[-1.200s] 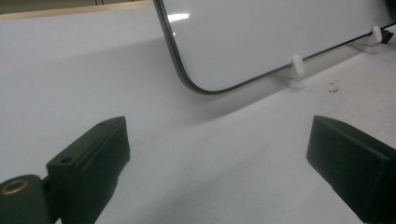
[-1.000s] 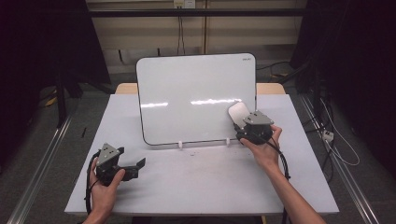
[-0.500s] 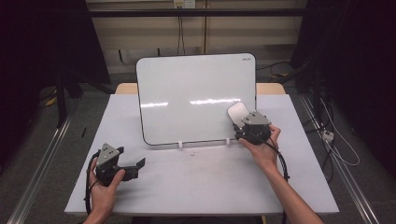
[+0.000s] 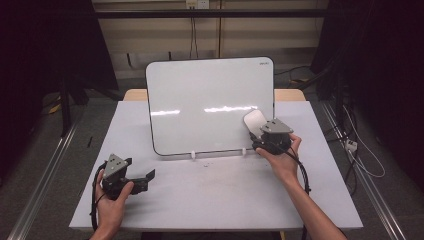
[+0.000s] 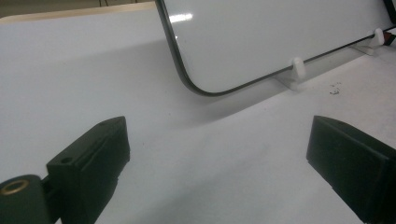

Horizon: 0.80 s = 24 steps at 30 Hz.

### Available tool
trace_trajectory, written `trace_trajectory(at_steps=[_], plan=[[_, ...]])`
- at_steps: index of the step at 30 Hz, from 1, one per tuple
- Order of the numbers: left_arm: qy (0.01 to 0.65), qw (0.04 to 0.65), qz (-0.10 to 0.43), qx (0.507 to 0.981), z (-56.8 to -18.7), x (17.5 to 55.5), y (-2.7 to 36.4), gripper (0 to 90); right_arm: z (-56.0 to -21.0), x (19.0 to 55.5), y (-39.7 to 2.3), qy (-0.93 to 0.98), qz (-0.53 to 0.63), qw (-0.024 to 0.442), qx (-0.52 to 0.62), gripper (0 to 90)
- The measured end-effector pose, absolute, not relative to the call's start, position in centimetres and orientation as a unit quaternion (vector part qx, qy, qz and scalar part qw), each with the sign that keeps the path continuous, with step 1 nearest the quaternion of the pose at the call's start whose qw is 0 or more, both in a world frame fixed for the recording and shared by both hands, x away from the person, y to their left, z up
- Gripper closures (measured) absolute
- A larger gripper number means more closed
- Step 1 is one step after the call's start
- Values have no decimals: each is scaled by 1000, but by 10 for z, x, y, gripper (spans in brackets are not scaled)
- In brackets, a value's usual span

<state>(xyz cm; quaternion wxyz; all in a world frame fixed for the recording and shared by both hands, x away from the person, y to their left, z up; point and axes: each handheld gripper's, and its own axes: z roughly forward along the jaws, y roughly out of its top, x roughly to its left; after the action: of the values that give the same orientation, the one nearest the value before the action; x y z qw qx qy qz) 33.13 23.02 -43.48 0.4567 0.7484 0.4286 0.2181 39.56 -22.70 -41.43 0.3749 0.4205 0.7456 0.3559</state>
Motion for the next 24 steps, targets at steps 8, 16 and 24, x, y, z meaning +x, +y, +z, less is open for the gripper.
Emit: trace_trajectory(at_steps=[8, 16, 24], plan=[[426, 455, 217, 751, -435, 332, 230, 60, -413, 396, -232, 742, 372, 358, 429, 183], [423, 458, 215, 751, -435, 332, 230, 60, -412, 395, -232, 740, 381, 347, 432, 127], [423, 461, 219, 749, -435, 331, 233, 60, -409, 394, -229, 740, 384, 349, 428, 110]])
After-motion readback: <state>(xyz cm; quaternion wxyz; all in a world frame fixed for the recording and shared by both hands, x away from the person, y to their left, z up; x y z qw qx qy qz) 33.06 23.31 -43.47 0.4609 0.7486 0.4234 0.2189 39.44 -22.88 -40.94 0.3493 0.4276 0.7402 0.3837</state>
